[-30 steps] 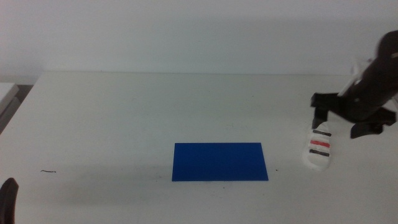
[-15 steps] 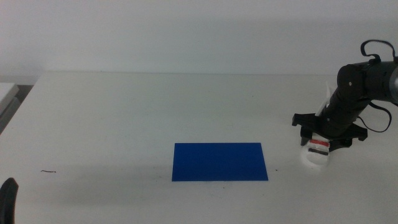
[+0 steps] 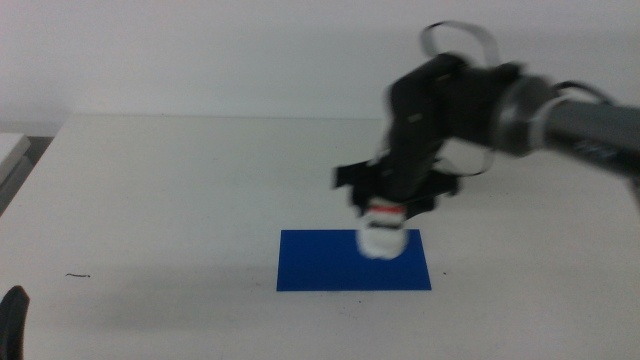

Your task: Use one arm to grab the shoe from the table and place it on the mat.

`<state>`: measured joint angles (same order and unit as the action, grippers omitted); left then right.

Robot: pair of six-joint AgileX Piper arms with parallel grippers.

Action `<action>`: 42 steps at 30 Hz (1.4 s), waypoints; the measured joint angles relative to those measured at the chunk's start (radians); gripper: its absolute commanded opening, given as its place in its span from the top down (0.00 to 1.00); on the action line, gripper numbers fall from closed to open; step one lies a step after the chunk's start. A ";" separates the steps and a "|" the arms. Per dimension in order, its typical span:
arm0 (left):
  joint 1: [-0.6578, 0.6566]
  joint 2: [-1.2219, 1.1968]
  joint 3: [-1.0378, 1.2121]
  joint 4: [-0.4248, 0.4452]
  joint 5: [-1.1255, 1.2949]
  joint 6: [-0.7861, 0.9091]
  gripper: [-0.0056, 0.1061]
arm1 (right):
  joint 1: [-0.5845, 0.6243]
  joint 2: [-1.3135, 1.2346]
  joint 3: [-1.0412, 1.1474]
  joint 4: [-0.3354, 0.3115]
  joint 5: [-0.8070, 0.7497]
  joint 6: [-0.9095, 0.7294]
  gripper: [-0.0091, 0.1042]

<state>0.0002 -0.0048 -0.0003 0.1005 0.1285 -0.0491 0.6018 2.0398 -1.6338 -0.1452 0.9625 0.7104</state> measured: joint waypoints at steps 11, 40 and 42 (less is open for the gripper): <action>0.000 0.000 0.000 0.000 0.000 0.000 0.11 | 0.075 0.061 -0.046 0.035 0.051 0.024 0.85; 0.000 0.000 0.000 0.000 0.000 0.000 0.11 | 0.075 0.105 -0.046 0.126 0.017 1.406 0.85; 0.000 0.000 0.000 0.000 0.000 0.000 0.11 | 0.073 0.112 -0.047 0.126 0.012 1.406 0.85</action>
<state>0.0002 -0.0048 -0.0003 0.1005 0.1285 -0.0491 0.6748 2.1522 -1.6806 -0.0191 0.9747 2.1166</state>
